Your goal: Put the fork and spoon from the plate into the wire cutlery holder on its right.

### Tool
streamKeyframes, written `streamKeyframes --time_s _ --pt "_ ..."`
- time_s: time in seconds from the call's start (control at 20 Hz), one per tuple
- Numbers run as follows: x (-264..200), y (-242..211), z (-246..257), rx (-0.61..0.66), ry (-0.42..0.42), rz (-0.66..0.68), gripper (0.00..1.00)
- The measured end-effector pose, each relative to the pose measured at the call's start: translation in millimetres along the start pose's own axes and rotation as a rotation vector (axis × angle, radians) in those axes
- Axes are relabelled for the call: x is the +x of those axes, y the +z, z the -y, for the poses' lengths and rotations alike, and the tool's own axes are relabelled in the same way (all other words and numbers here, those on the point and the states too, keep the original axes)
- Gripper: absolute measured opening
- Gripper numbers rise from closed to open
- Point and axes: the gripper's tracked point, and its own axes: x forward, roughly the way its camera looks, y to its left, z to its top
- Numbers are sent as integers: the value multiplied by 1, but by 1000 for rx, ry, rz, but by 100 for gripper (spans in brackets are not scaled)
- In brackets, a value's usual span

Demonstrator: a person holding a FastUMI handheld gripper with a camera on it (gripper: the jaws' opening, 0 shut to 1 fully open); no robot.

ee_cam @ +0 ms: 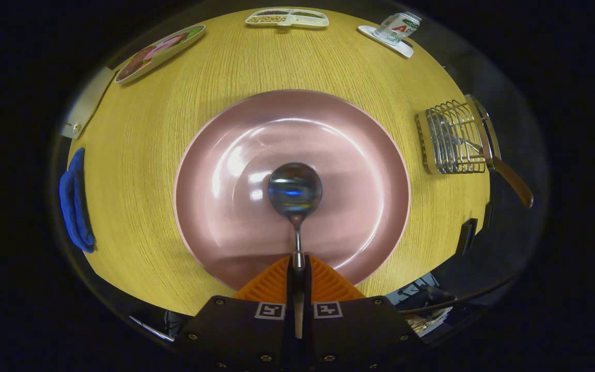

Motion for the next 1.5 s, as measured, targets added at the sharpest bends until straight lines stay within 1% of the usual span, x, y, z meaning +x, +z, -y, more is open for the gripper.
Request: streamKeyframes --time_s 0.15,0.3,0.6,0.75,1.1,1.3,1.5 --pt "-12 5 9 -20 -44 11 6" --pt "-27 11 15 -19 -64 32 6" --pt "-65 26 29 -3 -106 84 6" --pt "-86 33 44 13 -142 109 6" --pt "-119 42 85 71 -186 127 6" --pt "-140 47 121 115 -229 135 6" --pt "-149 52 155 175 -240 131 6"
